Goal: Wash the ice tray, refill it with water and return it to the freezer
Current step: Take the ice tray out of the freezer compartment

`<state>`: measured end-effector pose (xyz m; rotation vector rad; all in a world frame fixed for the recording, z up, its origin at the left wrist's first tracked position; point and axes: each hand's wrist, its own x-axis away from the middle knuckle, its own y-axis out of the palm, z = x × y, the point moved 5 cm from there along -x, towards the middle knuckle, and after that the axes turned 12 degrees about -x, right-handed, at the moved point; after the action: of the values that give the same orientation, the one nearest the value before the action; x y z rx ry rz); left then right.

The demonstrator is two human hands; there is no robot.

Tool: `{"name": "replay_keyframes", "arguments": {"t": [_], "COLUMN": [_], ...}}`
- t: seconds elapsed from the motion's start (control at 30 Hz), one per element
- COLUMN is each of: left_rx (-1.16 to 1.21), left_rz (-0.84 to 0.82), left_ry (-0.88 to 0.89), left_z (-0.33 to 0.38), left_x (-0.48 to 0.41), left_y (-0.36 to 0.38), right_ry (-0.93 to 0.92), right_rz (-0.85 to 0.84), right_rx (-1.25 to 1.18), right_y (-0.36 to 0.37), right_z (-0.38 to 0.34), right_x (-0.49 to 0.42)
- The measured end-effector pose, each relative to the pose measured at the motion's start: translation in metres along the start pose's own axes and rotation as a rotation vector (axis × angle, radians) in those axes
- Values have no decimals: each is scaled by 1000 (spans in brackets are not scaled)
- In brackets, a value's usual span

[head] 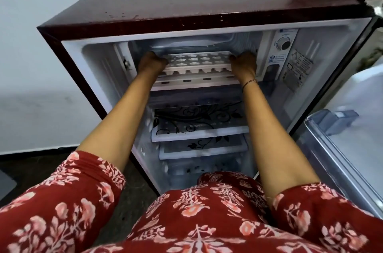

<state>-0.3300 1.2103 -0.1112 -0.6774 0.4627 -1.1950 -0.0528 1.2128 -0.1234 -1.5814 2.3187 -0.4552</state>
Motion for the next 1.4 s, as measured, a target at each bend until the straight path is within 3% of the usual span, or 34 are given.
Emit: {"name": "replay_keyframes", "arguments": {"t": [0.13,0.3,0.6,1.03,1.4], "left_rx": [123,216,343,400,455], "left_rz": [-18,-27,-116,-220,-207], "left_ry": [-53,-137,-199,-270,-287], "left_z": [7,-5,-36,-96,-129], "left_x": [27,52,117,203,267], "left_y": [-6,-13,-39,-70,-92], "right_ry": [59,115,376,533,546], "right_rz": [25,38,47,57,-6], "right_rx": [-125,-96,-658,-880,-895], "right_y": [-10,-26,-44,-53,-63], "right_z": [5,11,18,40,40], "right_x": [6,33,110,243,321]}}
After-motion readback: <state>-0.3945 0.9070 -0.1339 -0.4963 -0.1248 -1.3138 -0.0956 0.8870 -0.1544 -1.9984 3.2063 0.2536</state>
